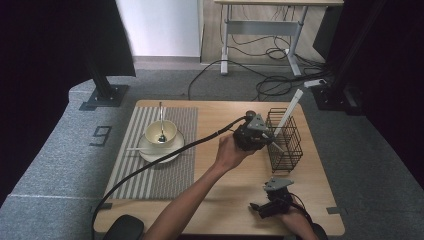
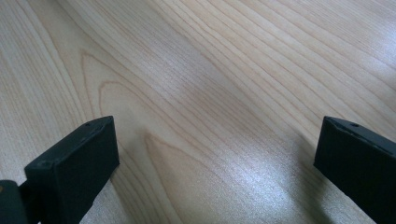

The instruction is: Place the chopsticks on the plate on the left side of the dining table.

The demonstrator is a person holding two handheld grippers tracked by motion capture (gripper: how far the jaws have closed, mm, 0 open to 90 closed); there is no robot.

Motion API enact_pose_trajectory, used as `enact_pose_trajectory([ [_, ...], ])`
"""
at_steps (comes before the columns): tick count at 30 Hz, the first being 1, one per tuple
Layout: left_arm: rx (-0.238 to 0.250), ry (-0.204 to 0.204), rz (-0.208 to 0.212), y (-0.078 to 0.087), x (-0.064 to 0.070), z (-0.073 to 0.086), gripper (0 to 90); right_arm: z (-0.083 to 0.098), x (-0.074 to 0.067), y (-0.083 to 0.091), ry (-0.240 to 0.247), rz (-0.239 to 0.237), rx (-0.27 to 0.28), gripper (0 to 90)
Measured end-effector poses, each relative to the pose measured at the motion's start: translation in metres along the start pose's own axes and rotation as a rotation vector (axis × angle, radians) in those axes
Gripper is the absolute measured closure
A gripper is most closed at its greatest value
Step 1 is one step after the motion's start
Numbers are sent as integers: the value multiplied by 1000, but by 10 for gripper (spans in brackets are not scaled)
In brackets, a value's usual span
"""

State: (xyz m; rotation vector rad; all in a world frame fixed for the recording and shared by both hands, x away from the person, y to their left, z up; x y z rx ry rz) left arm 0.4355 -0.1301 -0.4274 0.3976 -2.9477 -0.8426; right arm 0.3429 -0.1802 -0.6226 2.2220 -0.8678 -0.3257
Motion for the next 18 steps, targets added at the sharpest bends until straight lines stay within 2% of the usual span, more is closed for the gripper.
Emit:
enact_pose_trajectory([
  [7,22,38,26,16,-6,0,830,0,0,0,1,1,0,0],
  [18,27,39,32,38,-7,-4,831,0,0,0,5,1,1,0],
])
Point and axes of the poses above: each handheld gripper's, and its own axes: y roughly backward along the jaws, z roughly out of its underside, x roughly to its right, the point moved 9 cm from there along -y, roughly forward along the jaws, and after that the axes turned 2 degrees about z, right-handed, at the moved point
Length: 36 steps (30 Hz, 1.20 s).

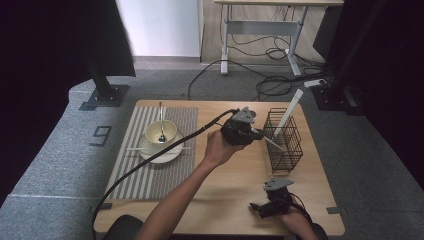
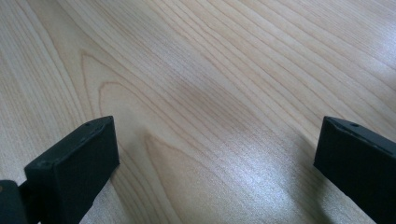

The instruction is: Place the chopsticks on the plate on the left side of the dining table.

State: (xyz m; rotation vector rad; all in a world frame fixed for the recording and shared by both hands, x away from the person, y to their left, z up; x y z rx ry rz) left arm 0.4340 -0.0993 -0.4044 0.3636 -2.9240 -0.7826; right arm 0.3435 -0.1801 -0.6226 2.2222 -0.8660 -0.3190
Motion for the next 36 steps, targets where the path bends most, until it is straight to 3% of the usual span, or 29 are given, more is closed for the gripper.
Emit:
enact_pose_trajectory([
  [22,50,3,-1,52,-2,-9,832,0,0,0,-2,2,-2,0],
  [36,49,14,-30,84,-8,1,833,-1,0,-1,-3,2,-1,0],
])
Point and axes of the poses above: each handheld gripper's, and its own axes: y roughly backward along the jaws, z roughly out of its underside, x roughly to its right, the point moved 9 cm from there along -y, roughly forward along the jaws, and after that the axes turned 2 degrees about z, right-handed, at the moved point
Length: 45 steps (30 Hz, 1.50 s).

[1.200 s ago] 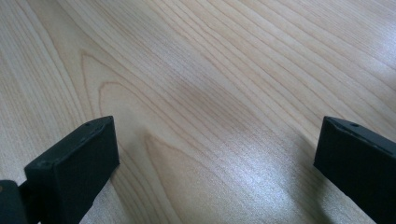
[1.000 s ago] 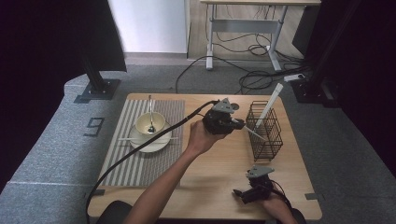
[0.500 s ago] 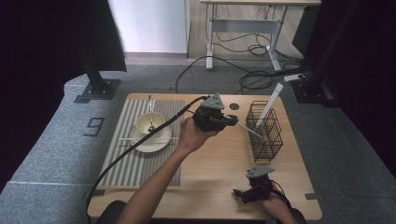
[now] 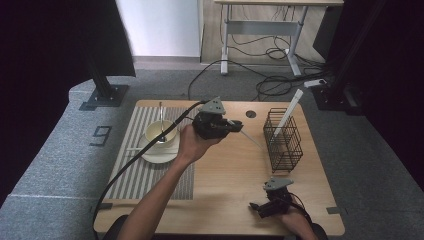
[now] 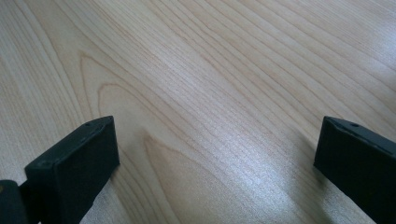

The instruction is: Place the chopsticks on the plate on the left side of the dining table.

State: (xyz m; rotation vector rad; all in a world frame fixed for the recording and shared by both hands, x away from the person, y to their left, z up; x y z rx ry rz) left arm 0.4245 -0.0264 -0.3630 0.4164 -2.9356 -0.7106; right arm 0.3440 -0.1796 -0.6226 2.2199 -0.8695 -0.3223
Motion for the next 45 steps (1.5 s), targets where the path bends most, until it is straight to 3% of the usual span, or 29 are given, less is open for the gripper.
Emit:
enact_pose_trajectory([
  [8,-8,8,-10,14,-1,10,833,0,0,0,0,-3,1,0],
  [29,-16,65,10,37,-1,59,834,-5,3,0,2,-27,5,20],
  [39,-5,86,23,41,2,78,833,-19,2,-4,21,-40,18,24],
  [45,-7,94,44,40,6,87,833,-32,-3,-8,56,-68,25,23],
])
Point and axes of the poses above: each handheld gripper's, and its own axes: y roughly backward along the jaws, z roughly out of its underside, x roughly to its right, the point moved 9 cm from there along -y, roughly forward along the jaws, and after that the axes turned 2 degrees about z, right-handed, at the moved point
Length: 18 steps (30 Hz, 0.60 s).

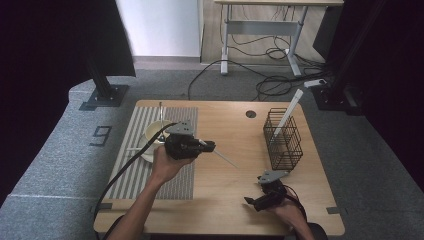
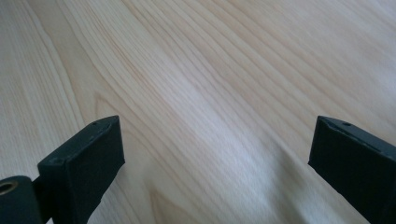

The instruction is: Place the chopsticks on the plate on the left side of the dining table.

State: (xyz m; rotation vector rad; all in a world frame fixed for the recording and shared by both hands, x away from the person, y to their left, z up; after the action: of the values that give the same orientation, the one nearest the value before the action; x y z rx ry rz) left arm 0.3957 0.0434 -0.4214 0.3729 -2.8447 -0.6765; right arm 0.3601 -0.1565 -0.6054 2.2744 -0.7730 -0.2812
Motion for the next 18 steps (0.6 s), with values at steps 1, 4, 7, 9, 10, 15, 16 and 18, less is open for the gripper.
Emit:
enact_pose_trajectory([
  [1,-1,-1,3,-1,1,1,834,-3,-1,-1,4,-5,3,24],
  [4,-8,1,13,-2,4,6,834,-12,-2,-4,18,-14,11,28],
  [7,-12,5,19,-2,5,12,833,-22,-4,-7,25,-28,25,60],
  [9,-8,11,23,-2,5,14,834,-29,-6,-9,31,-38,36,88],
  [10,-7,12,25,-2,5,15,834,-32,-6,-10,32,-43,37,109],
  [15,-8,20,44,-5,9,21,834,-47,-9,-15,40,-59,58,171],
  [16,-7,22,50,-6,10,23,834,-50,-10,-16,43,-63,61,186],
  [18,-7,27,58,-8,11,26,834,-55,-12,-18,52,-69,66,234],
])
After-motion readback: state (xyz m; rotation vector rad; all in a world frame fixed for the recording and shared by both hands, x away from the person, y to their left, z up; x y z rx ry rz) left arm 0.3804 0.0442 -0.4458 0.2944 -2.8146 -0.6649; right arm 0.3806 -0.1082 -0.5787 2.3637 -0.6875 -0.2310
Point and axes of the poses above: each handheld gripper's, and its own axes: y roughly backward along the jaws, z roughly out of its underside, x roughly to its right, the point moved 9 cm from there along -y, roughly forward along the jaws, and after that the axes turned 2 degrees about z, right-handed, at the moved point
